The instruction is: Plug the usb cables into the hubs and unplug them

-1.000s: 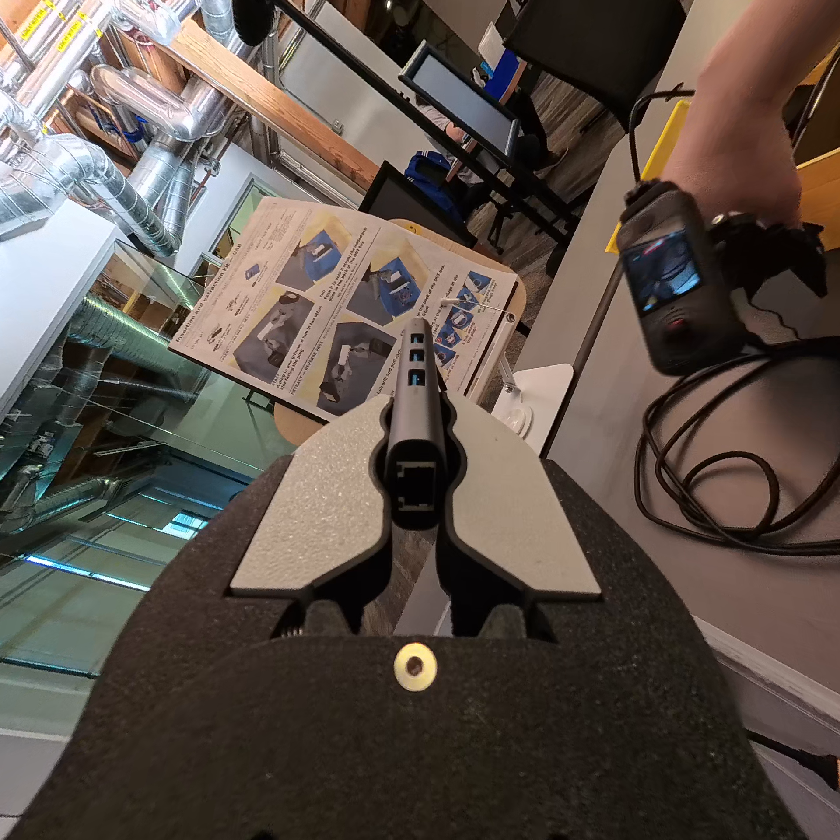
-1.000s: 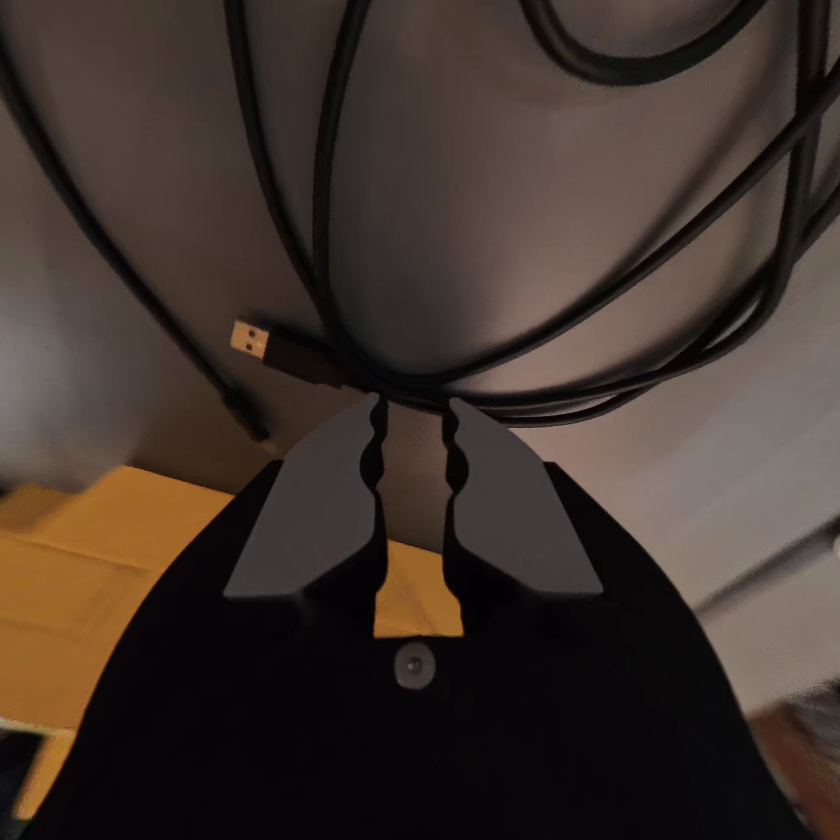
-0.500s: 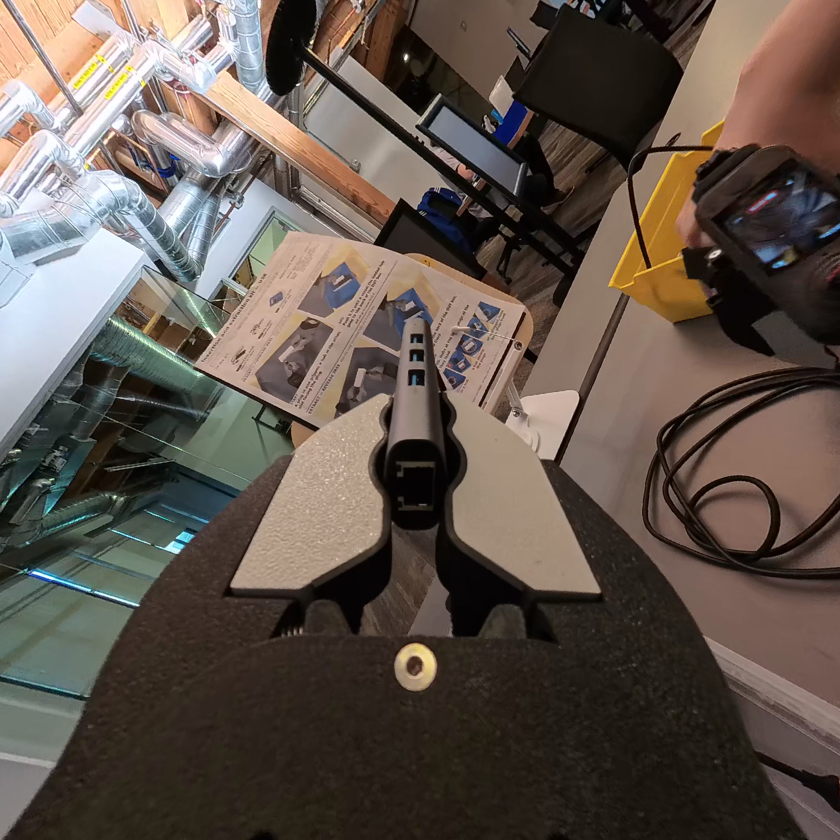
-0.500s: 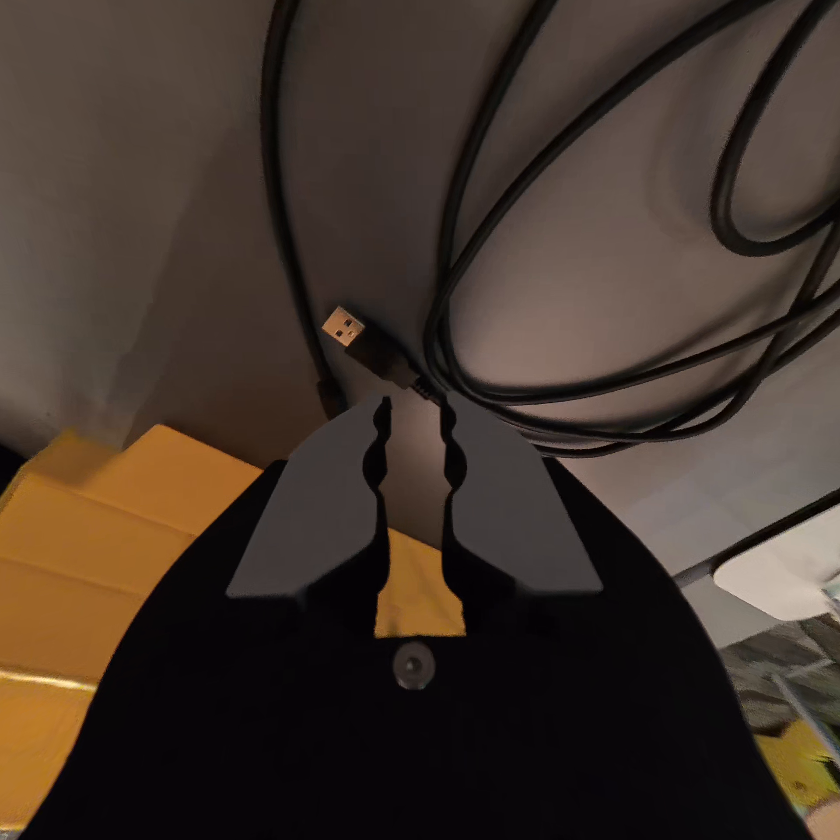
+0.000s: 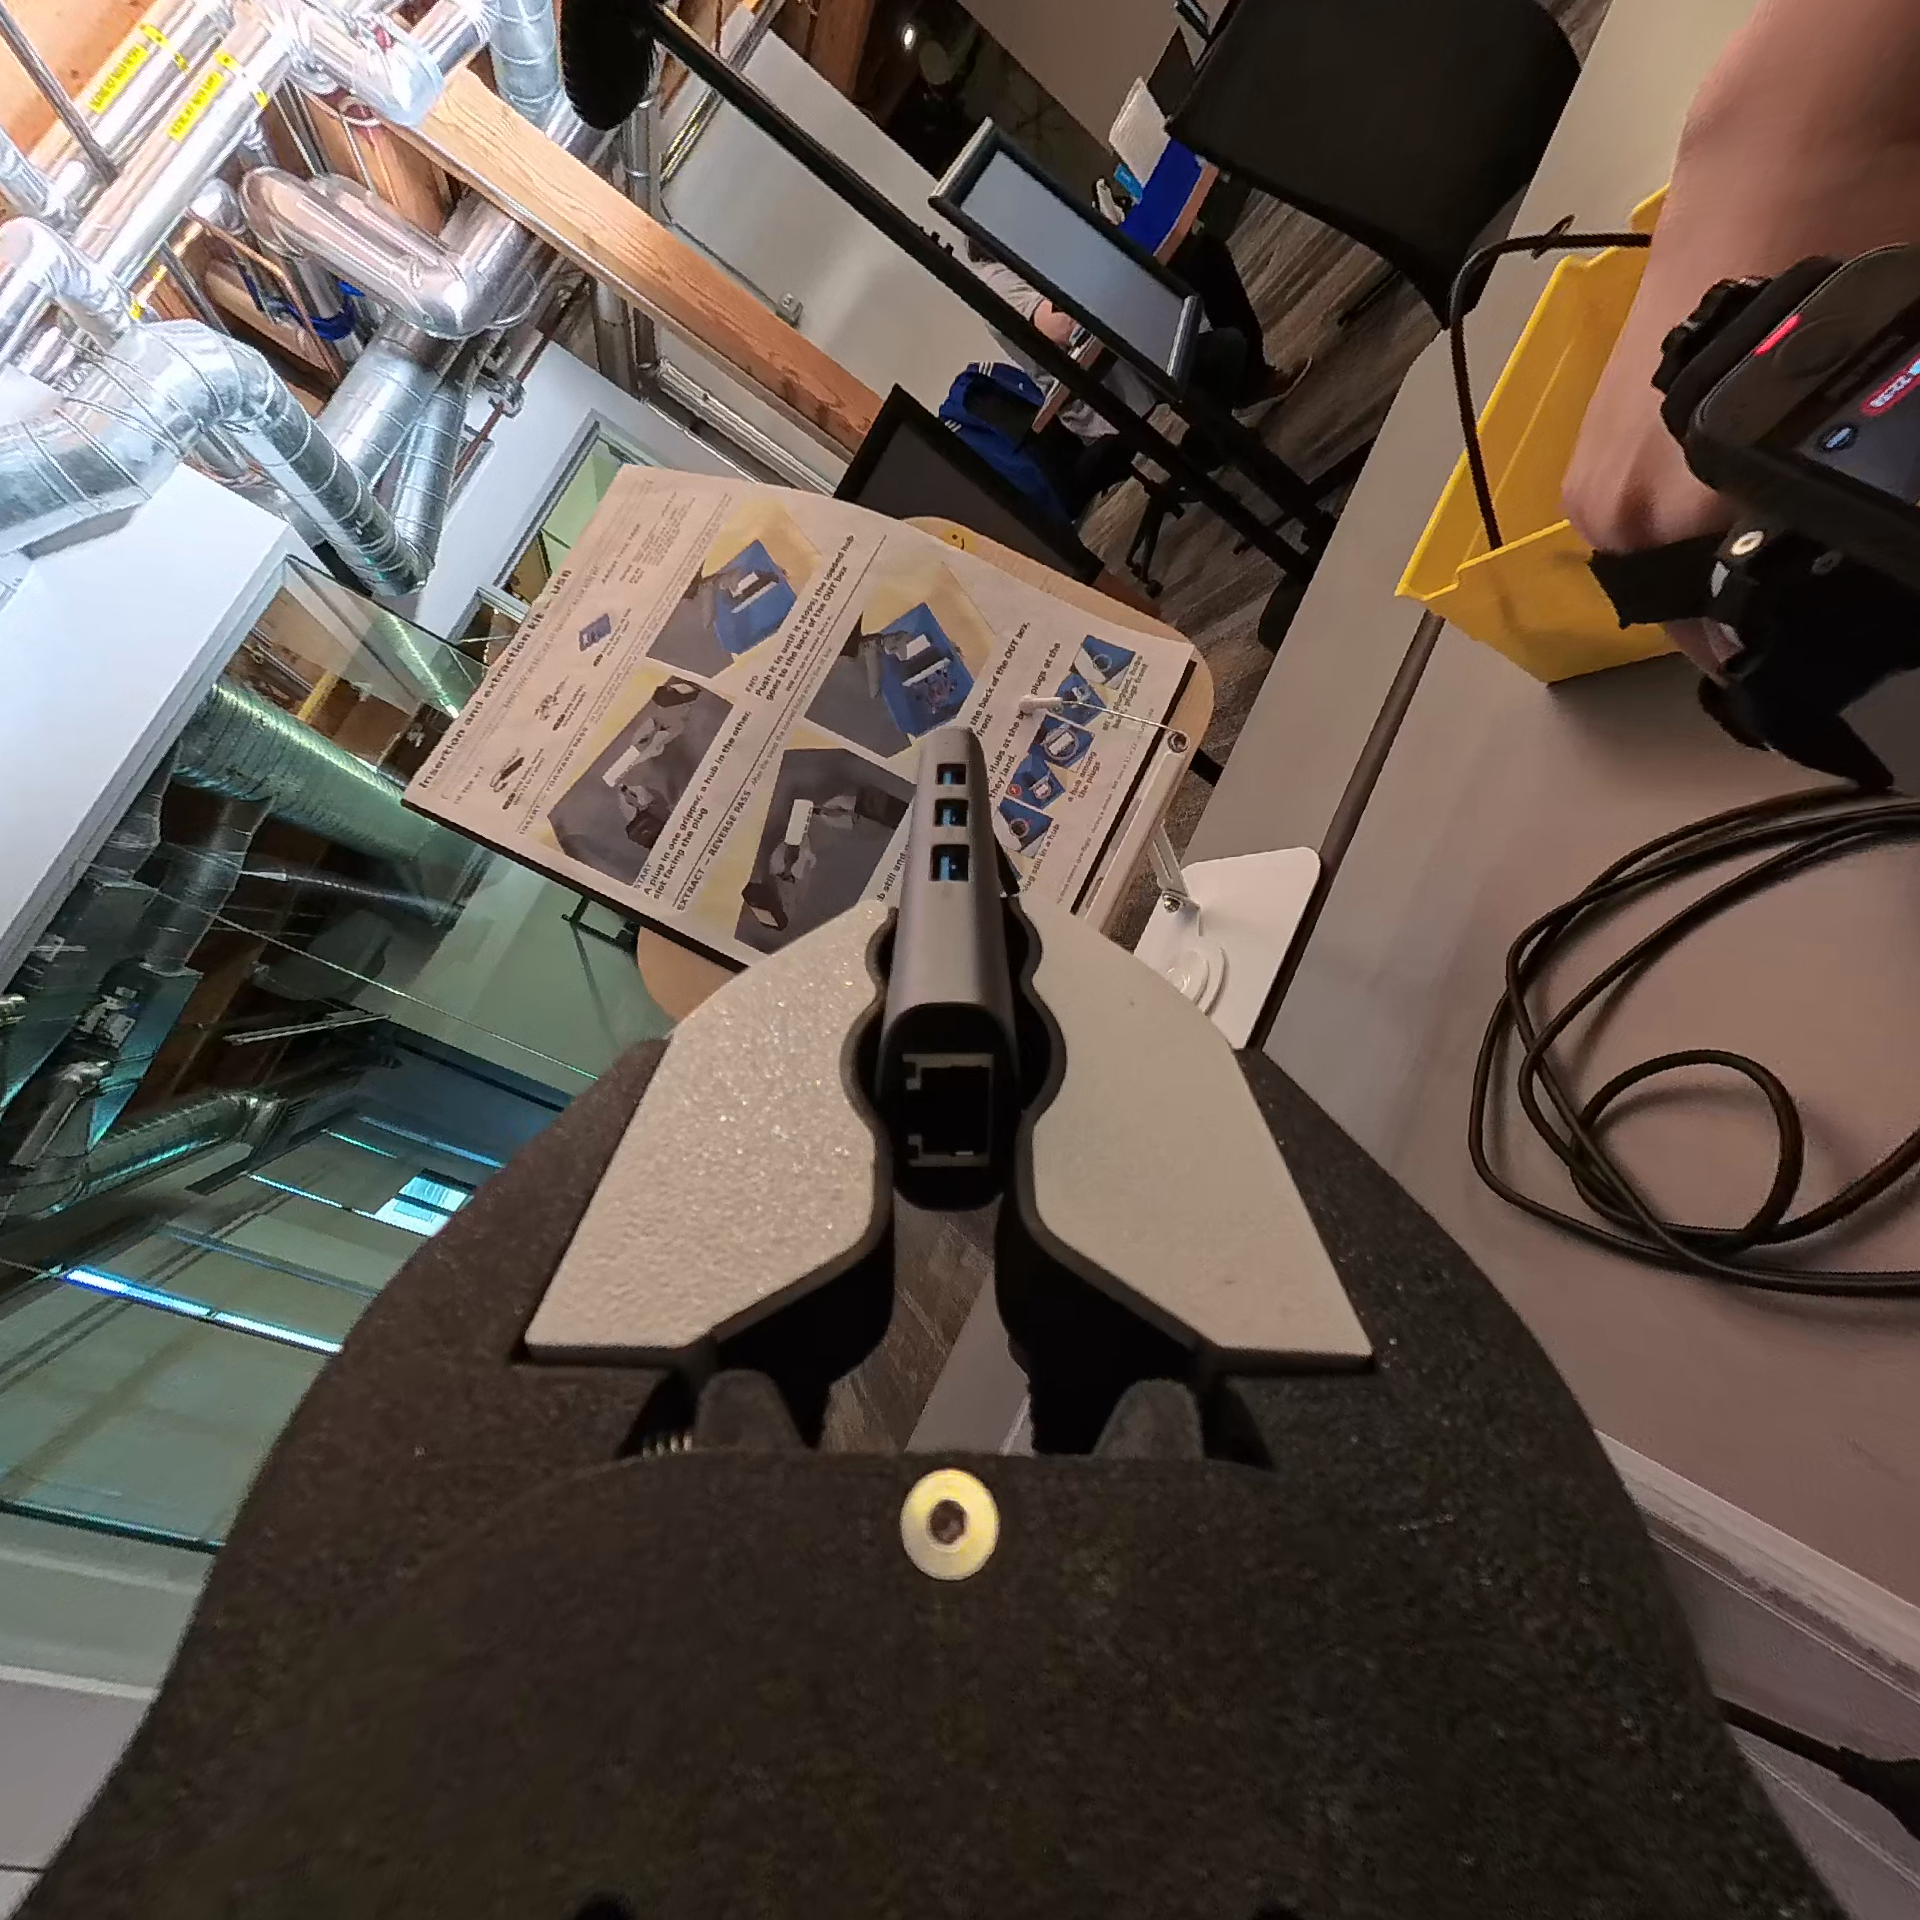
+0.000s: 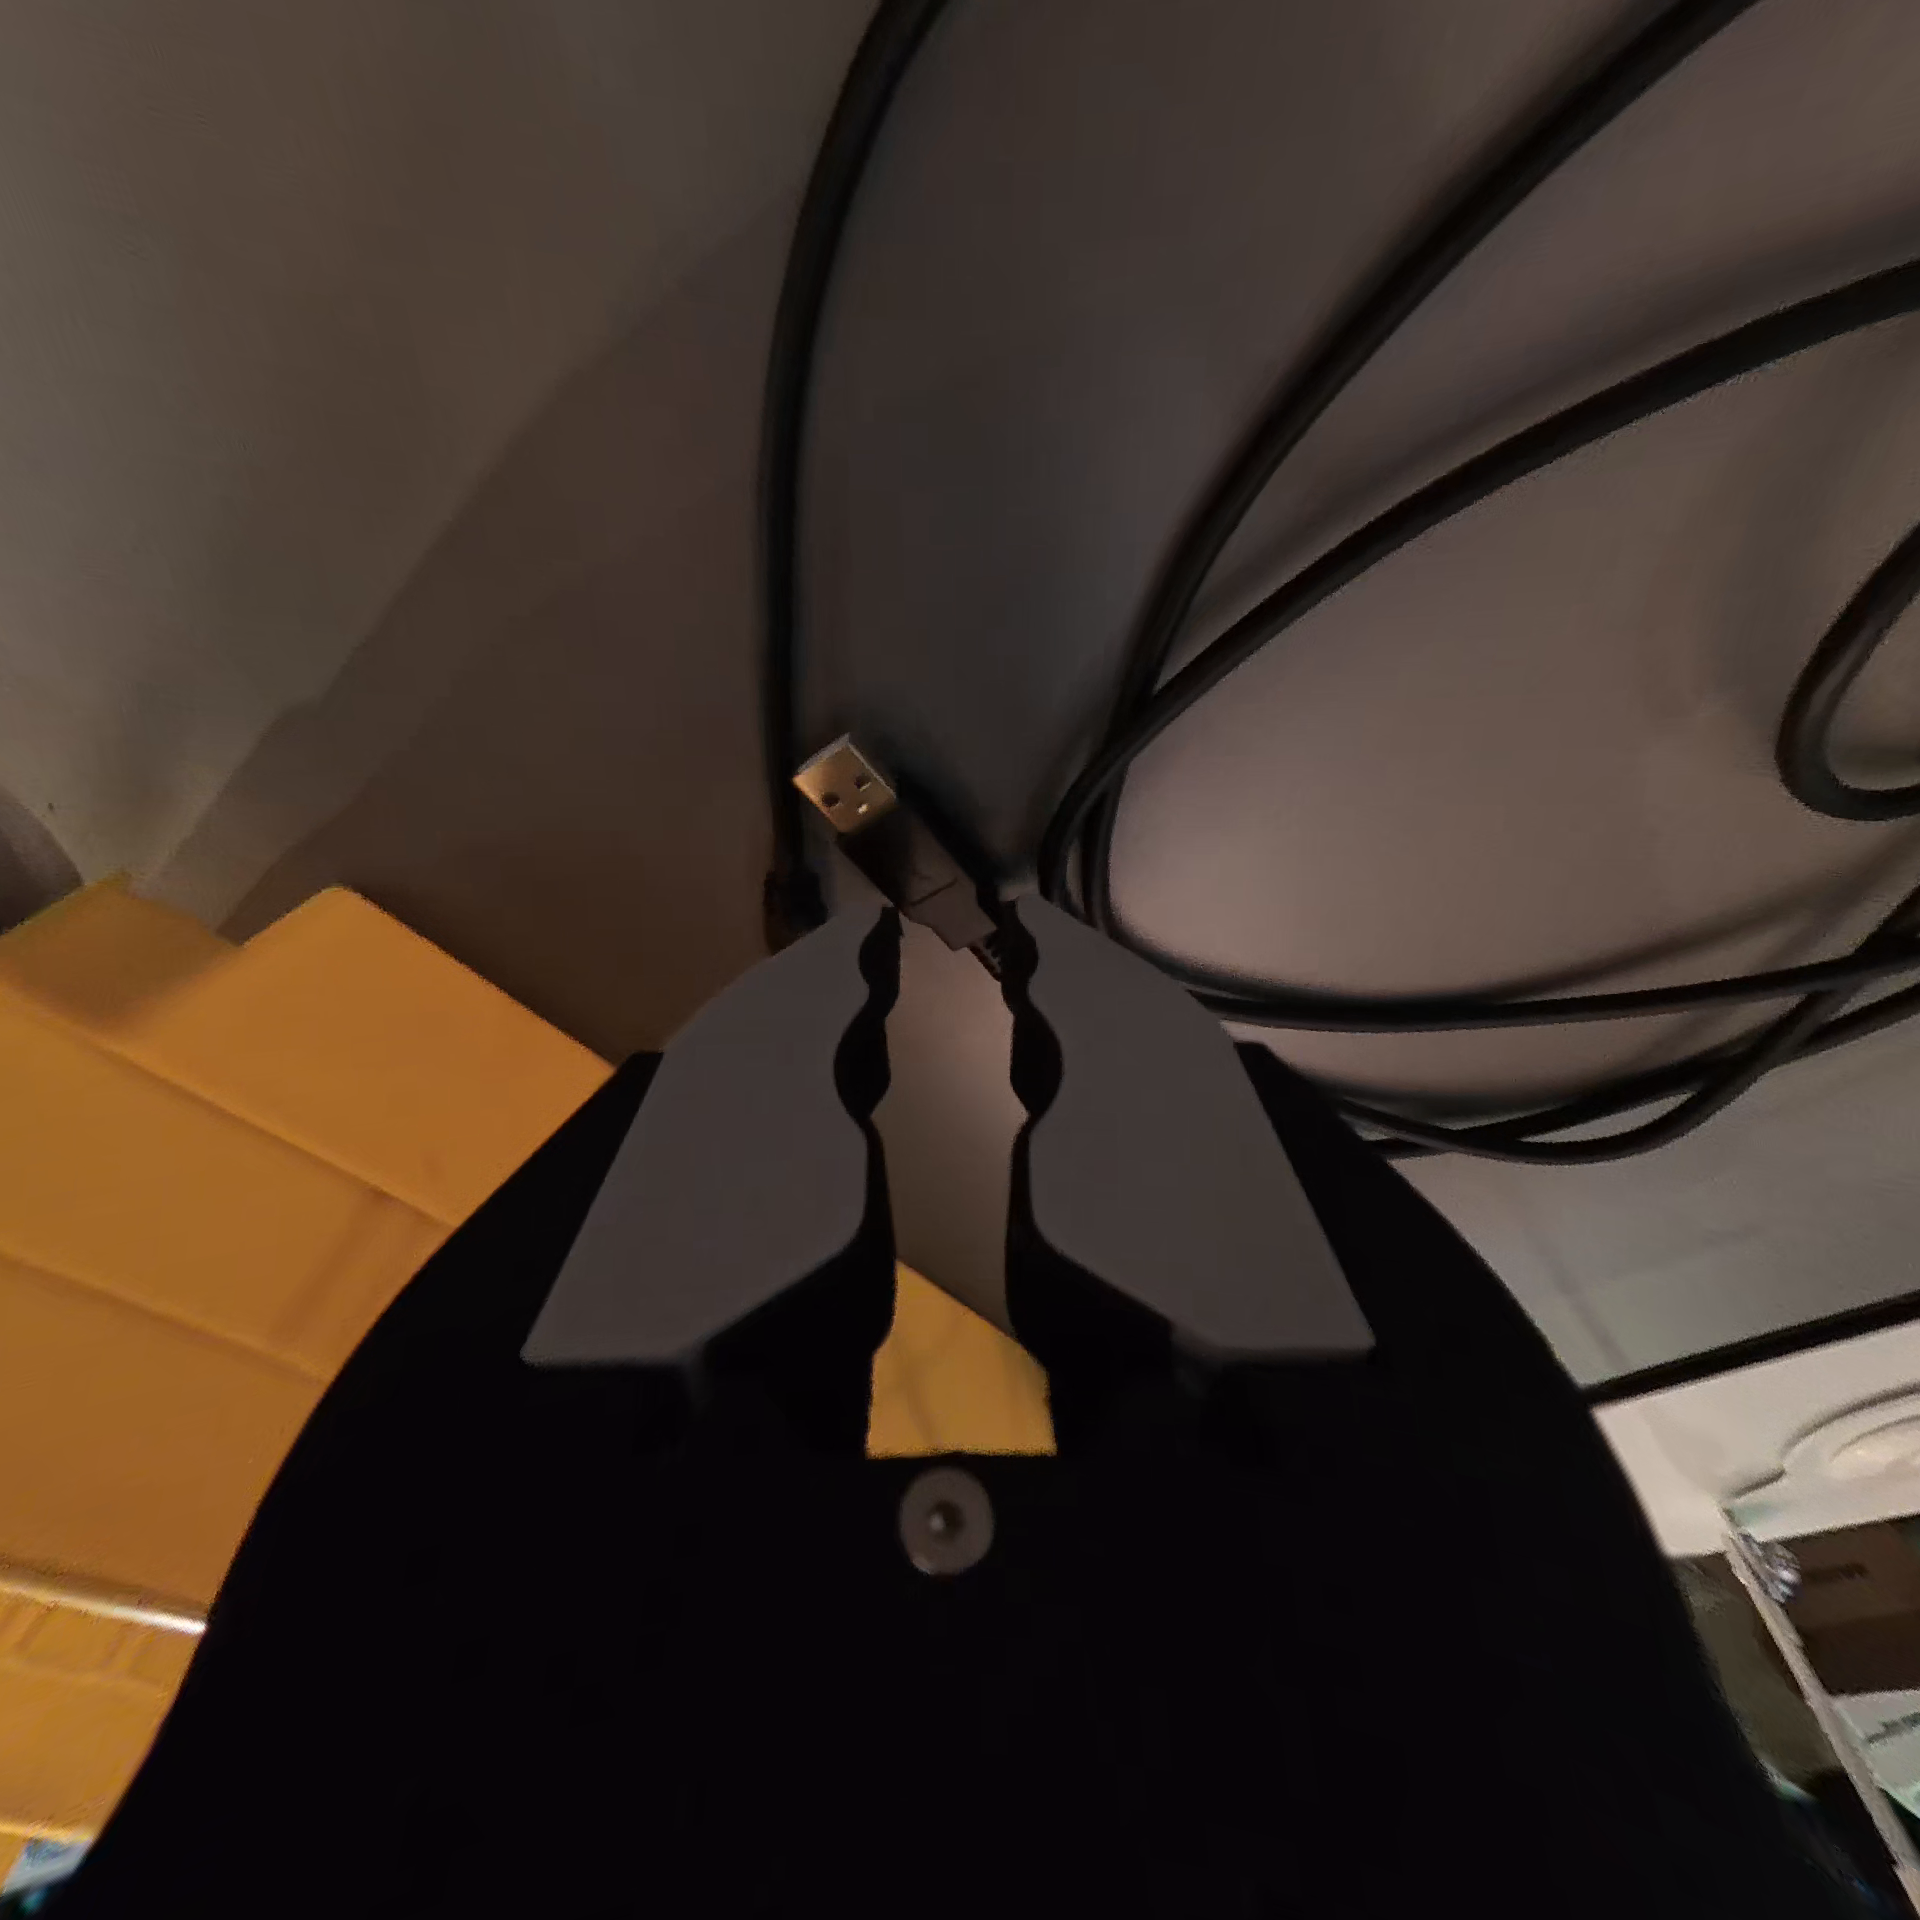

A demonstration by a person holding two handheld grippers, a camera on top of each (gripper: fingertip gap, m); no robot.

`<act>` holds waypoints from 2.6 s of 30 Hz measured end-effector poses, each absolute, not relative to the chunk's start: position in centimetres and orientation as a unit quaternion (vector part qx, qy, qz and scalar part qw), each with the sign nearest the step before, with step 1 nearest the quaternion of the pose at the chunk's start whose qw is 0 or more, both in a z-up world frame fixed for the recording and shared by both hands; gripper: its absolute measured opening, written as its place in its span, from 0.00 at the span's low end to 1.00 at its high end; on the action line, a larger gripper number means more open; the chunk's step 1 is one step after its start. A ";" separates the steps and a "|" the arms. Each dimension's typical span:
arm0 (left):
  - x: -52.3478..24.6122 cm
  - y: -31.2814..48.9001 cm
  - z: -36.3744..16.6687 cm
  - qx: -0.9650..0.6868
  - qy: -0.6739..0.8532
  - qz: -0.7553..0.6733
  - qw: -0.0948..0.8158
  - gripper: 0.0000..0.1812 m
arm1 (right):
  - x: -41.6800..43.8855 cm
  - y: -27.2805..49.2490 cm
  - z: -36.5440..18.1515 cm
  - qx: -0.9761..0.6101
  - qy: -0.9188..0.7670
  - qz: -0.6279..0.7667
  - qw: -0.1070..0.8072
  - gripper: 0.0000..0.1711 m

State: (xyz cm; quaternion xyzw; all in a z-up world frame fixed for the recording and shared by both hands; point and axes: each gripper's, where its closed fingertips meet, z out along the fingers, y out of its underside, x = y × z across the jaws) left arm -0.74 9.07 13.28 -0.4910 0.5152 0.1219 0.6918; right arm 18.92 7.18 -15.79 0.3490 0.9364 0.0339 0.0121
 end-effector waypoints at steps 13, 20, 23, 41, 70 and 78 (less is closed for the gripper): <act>-0.7 10.0 12.7 -0.505 0.510 0.121 0.686 0.09 | 19.4 7.5 -16.3 0.281 0.959 0.034 0.028 0.12; -0.3 10.3 12.1 -0.508 0.515 0.131 0.678 0.09 | 19.1 7.3 -16.3 0.333 0.943 -0.002 0.011 0.10; -0.3 10.2 12.2 -0.508 0.515 0.131 0.678 0.09 | 19.0 7.1 -16.2 0.350 0.937 -0.016 0.011 0.10; 0.1 7.7 14.2 -0.486 0.510 0.086 0.704 0.09 | 9.7 2.9 -6.7 0.640 0.650 -0.384 -0.144 0.09; 4.8 7.7 12.1 -0.465 0.547 0.100 0.689 0.09 | 11.1 3.4 9.8 0.488 0.570 -0.489 -0.445 0.07; 4.8 8.2 10.8 -0.474 0.570 0.142 0.655 0.09 | 10.7 4.8 9.4 0.515 0.557 -0.459 -0.463 0.07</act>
